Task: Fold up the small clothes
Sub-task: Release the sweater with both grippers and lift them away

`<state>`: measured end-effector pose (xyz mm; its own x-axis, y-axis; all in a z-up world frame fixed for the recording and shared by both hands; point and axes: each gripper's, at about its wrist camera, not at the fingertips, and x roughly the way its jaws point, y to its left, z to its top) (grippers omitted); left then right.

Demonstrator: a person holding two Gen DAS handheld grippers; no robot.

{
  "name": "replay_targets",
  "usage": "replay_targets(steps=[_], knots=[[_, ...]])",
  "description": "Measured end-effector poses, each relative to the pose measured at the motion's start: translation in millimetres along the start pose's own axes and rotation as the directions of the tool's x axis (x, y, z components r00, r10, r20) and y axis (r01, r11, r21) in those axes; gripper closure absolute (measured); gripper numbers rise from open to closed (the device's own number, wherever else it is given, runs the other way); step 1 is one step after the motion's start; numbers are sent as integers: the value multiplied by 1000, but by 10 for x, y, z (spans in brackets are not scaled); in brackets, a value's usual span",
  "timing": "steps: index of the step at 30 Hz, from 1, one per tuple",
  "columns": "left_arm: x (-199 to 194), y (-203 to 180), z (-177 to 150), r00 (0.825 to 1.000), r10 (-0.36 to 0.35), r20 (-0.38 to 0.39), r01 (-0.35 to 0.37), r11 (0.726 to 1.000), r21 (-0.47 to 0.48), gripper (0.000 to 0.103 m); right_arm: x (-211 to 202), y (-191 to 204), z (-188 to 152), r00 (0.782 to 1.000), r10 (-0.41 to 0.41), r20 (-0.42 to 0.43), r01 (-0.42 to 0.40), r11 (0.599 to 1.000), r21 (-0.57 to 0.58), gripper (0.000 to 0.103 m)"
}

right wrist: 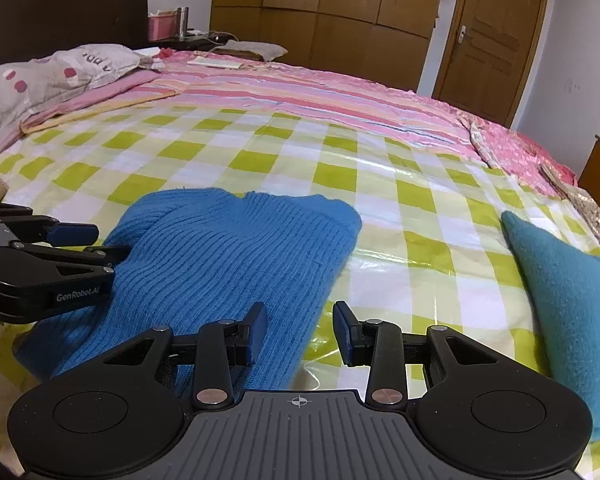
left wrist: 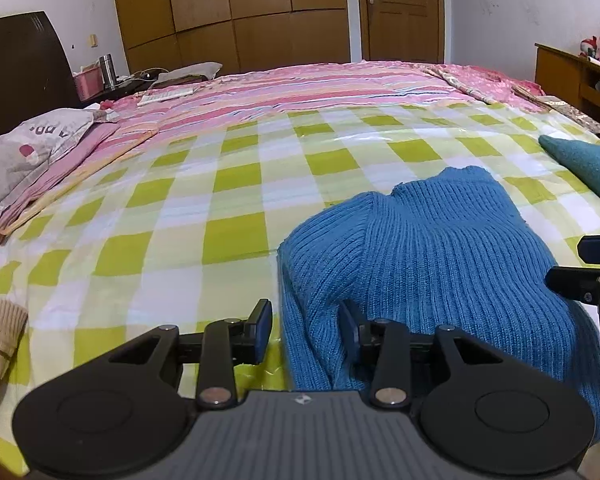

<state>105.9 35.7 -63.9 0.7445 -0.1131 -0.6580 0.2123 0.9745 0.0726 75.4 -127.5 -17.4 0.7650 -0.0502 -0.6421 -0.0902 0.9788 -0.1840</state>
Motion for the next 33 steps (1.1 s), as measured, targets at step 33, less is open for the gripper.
replay_targets(steps=[33], knots=[[220, -88, 418, 1000, 27, 4, -27, 999, 25, 60, 2, 36, 10, 1000, -13, 3, 13, 1000, -21, 68]])
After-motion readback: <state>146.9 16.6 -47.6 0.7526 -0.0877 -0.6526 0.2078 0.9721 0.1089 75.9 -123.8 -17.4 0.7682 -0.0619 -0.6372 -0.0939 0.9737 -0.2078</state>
